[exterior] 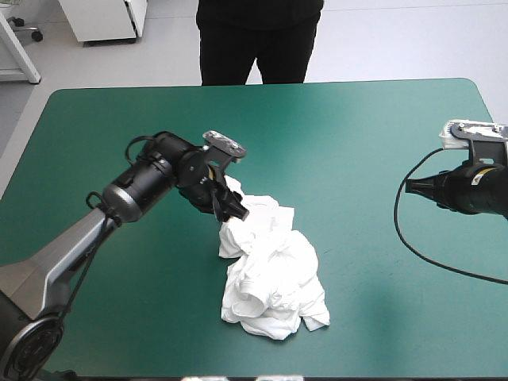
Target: Fold the cloth
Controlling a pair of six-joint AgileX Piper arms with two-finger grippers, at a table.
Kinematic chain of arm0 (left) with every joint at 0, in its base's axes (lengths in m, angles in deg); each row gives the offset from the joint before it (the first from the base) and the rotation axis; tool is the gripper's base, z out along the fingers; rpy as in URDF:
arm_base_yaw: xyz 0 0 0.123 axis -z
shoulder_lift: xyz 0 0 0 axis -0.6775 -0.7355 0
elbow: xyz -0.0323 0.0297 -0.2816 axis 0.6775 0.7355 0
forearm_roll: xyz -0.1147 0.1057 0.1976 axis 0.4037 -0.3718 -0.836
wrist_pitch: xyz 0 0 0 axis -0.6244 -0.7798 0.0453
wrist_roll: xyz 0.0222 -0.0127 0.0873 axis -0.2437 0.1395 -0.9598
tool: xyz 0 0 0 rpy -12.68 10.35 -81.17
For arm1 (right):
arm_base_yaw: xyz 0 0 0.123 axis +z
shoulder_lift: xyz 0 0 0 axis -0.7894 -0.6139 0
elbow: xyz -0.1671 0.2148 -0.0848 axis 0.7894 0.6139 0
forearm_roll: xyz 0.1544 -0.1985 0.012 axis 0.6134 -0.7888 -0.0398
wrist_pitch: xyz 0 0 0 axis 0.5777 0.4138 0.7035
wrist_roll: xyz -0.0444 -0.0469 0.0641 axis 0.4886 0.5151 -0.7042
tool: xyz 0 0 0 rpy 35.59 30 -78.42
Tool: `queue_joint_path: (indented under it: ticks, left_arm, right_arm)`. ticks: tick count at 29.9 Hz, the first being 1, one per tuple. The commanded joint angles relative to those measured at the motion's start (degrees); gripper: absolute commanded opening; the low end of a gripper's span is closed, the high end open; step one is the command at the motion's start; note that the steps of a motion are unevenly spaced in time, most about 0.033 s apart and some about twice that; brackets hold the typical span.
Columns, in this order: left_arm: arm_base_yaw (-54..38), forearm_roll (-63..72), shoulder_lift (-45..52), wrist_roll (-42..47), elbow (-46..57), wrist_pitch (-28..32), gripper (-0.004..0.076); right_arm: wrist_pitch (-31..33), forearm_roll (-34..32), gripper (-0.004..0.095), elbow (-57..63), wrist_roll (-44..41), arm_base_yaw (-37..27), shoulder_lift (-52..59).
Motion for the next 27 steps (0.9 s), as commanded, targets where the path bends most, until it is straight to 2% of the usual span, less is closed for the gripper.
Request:
queue_joint_path:
  ticks: [1, 8, 16, 27]
  left_arm:
    - [-5.4, -0.4, 3.4, -1.3, -1.8, 0.0, 0.0483]
    - [-13.7, 6.8, 1.8, -5.4, -1.8, 3.9, 0.0483]
    - [-14.4, 9.3, -4.6, -8.0, -2.8, 6.7, 0.0482]
    - [-14.4, 6.6, -17.9, -8.1, -16.8, 3.4, 0.0482]
  right_arm:
    - [-2.2, -0.1, 0.0229, -1.7, 0.1, -0.5, 1.0]
    - [-3.1, 0.0, 0.0229, -1.7, 0.1, -0.5, 1.0]
    - [-3.1, 0.1, 0.0229, -1.7, -0.5, -0.5, 0.4]
    - [-3.0, 0.1, 0.0229, -1.7, -1.3, -0.5, -1.4]
